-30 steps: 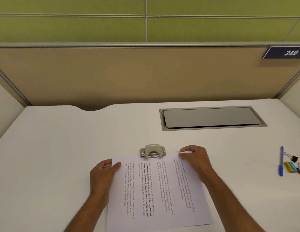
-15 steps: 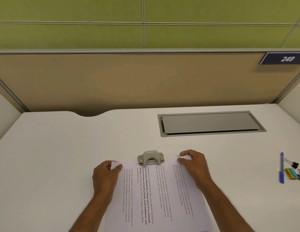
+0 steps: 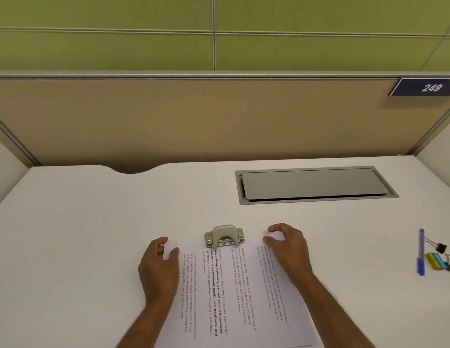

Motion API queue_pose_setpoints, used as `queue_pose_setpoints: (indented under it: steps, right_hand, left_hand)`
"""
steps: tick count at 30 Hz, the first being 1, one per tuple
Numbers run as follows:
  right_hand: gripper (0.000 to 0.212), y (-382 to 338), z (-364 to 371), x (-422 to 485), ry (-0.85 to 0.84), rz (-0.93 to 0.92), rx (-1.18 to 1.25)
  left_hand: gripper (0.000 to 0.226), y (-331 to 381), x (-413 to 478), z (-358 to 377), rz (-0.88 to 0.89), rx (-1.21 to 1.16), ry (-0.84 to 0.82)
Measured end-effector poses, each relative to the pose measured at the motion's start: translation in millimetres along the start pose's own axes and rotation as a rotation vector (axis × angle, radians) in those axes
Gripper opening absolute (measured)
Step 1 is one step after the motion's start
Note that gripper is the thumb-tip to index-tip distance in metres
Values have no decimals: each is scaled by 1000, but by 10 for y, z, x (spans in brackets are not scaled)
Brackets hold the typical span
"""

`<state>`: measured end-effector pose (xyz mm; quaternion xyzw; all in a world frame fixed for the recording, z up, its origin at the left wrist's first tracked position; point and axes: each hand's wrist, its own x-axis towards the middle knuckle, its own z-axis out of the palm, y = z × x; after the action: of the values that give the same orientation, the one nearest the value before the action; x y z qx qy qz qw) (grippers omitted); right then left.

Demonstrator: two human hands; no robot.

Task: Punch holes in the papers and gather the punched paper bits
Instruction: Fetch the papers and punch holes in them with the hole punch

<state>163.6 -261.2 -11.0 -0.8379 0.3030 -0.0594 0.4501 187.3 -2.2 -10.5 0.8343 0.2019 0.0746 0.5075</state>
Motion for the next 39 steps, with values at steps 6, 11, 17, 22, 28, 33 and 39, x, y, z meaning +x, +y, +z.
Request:
queue_pose_setpoints:
  steps: [6, 11, 17, 22, 28, 33, 39]
  right_hand:
    - [34, -117, 45, -116, 193, -242, -173]
    - [23, -451, 295, -162, 117, -490, -35]
    - [36, -689, 697, -146, -195, -686, -268]
    - [39, -678, 868, -75, -233, -717, -468]
    - [45, -782, 1013, 76, -316, -661, -615]
    - [48, -722, 1059, 50, -330, -609, -721]
    - [51, -754, 1063, 14, -344, -555, -794]
  left_hand:
    - [43, -62, -99, 13, 225, 137, 34]
    - [37, -184, -228, 76, 607, 318, -176]
    - [45, -284, -215, 170, 685, 408, -294]
    - [47, -341, -175, 221, 672, 445, -313]
    - [68, -270, -187, 211, 681, 484, -292]
    - [79, -194, -213, 174, 703, 524, -261]
    - [81, -160, -208, 157, 734, 577, -236]
